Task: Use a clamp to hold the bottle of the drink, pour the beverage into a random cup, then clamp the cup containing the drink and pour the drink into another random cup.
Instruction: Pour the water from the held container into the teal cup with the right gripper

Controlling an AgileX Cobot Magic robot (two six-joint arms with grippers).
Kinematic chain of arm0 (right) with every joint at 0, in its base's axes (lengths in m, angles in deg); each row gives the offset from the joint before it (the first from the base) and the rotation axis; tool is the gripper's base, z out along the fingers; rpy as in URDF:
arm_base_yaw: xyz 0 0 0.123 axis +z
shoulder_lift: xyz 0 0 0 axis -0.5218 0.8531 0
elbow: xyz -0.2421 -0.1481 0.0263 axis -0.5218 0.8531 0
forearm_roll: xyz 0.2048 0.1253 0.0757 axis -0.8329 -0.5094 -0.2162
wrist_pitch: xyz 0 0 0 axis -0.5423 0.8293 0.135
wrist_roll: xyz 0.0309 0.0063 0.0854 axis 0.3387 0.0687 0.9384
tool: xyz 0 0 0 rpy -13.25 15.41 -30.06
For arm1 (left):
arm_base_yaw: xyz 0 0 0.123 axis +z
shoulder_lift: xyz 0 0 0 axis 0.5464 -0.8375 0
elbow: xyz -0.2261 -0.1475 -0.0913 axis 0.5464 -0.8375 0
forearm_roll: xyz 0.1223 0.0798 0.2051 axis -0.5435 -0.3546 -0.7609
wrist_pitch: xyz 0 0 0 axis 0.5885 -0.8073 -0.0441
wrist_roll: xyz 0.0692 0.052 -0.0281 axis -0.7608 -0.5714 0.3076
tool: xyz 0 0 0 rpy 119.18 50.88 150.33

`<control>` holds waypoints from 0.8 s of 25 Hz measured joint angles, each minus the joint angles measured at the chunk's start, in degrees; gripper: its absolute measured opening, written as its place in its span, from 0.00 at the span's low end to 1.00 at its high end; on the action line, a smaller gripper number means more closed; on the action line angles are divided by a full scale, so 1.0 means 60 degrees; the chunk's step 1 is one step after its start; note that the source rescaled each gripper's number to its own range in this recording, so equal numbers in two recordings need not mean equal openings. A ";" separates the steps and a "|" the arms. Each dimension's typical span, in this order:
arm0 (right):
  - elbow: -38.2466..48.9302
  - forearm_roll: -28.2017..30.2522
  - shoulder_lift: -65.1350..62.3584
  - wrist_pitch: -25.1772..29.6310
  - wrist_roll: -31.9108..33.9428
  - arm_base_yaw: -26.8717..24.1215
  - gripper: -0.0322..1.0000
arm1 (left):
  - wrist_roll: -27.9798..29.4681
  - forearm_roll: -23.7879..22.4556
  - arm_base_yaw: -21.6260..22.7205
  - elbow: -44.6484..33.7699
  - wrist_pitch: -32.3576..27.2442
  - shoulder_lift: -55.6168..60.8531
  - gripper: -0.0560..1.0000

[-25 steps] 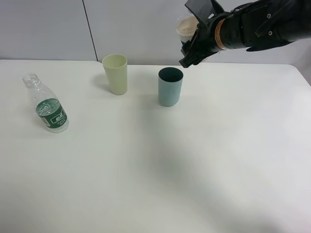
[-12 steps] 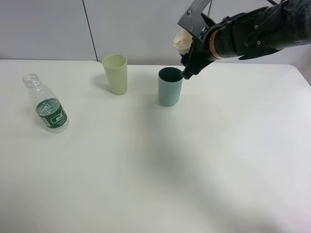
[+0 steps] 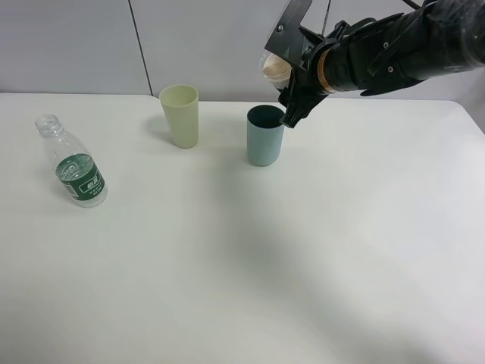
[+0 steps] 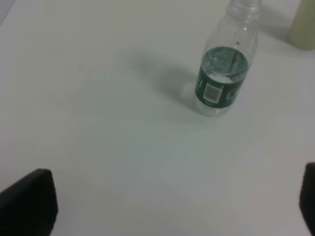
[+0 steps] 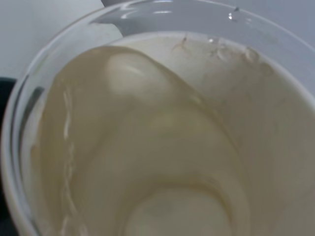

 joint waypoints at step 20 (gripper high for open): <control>0.0000 -0.0036 0.0000 0.0724 -0.2526 0.0050 0.03 | 0.0000 0.0000 0.0000 0.0000 0.0000 0.0000 1.00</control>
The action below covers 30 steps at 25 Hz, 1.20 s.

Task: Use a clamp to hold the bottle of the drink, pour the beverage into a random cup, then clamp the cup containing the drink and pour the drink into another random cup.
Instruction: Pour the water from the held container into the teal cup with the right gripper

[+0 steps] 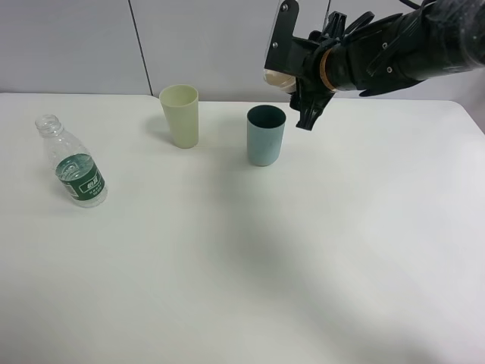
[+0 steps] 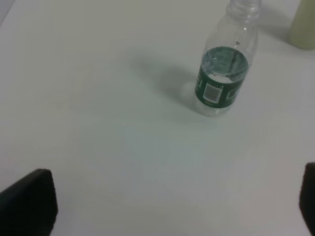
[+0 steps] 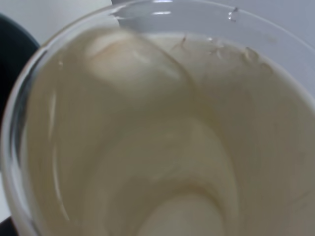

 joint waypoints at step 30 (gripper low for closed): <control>0.0000 0.0246 0.0000 0.0511 -0.0916 0.0000 0.03 | 0.0000 0.0000 0.0000 0.0000 0.0000 0.0000 1.00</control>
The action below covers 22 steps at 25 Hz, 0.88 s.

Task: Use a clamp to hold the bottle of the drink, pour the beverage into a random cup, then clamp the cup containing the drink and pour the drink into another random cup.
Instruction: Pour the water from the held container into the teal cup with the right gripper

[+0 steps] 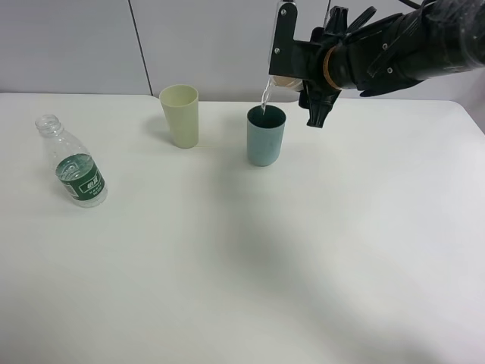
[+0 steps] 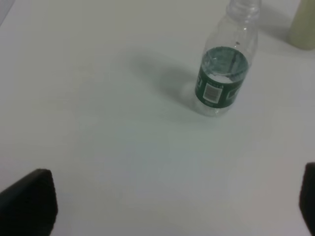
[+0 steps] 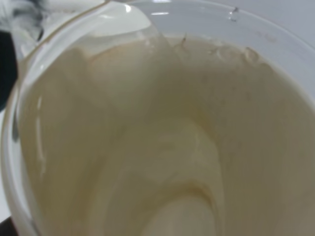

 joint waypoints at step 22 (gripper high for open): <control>0.0000 0.0181 0.0000 0.0757 -0.0553 0.0006 0.03 | 0.0000 0.0000 0.0000 0.0000 0.0000 0.0000 1.00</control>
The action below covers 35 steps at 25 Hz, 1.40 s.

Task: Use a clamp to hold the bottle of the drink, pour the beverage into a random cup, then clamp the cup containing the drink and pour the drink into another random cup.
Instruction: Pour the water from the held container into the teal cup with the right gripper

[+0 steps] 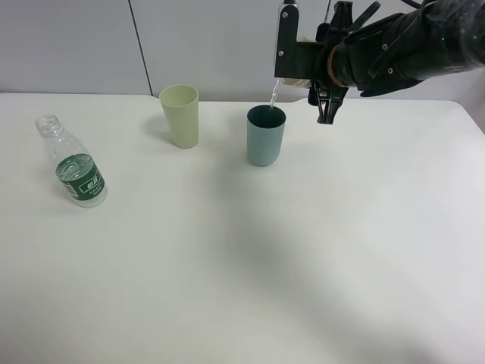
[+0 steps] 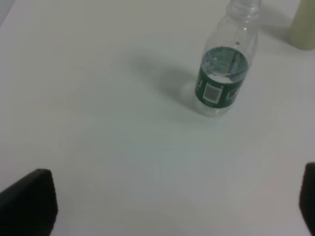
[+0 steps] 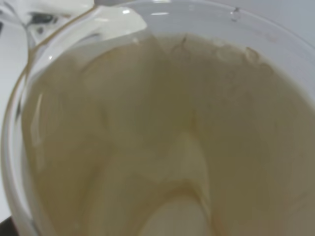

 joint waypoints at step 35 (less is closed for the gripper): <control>-0.0644 0.0646 0.0324 0.0483 0.0109 0.0416 0.03 | 0.0000 0.0000 0.0000 0.0000 0.0000 0.0000 1.00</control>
